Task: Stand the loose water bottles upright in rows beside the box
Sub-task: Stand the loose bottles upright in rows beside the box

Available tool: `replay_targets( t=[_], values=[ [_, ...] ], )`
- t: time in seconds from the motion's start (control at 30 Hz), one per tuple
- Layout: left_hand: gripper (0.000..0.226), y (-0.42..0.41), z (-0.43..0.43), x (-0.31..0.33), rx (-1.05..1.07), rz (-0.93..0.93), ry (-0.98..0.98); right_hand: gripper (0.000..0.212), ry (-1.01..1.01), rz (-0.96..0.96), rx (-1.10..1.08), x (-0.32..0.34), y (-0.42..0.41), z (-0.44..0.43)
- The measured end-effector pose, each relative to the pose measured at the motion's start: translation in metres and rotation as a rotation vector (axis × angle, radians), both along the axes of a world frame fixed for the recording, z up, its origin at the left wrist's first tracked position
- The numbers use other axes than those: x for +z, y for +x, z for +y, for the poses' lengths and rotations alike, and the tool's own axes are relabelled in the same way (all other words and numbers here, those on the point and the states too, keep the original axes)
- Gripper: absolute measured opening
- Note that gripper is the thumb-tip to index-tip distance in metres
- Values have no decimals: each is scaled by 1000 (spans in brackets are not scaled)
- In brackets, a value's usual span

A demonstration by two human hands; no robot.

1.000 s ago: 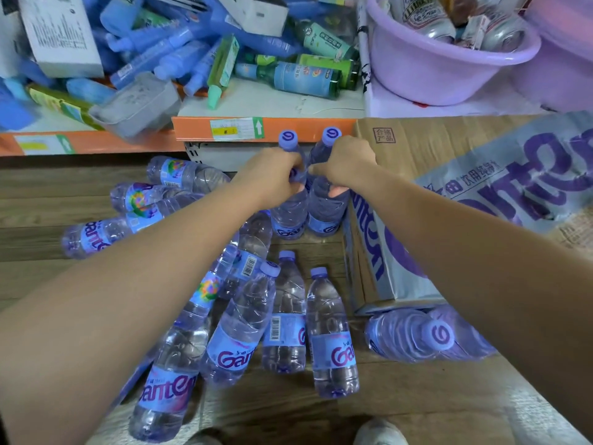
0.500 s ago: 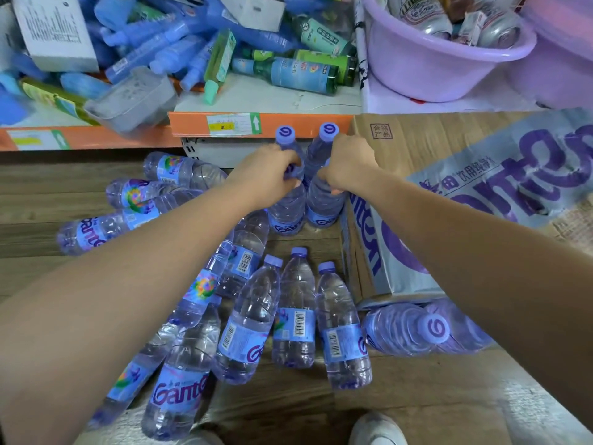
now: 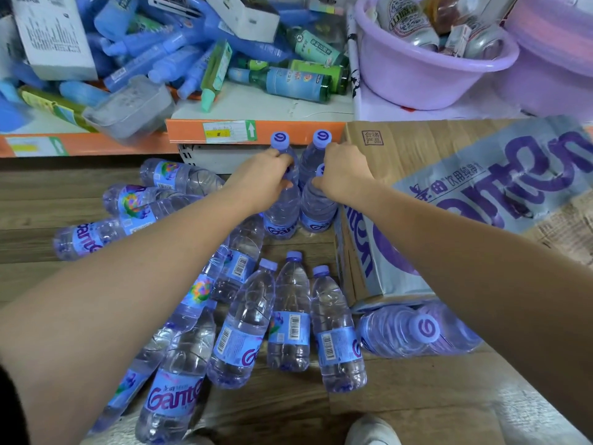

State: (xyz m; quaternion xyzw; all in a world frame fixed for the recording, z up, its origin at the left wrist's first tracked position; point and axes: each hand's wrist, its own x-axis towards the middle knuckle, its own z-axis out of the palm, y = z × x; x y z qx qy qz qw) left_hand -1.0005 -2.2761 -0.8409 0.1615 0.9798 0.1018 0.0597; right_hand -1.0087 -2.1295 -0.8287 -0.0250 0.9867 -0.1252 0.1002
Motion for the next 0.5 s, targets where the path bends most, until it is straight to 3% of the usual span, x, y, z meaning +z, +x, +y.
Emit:
replay_targets(
  t=[0.23,0.5],
  values=[
    [49,-5,-1,4,-10,-56,-11,42,-66,32,-42,-1,-3,0],
    [47,-7,-2,-2,-28,-55,-32,50,88,16,39,2,1,-2]
  ],
)
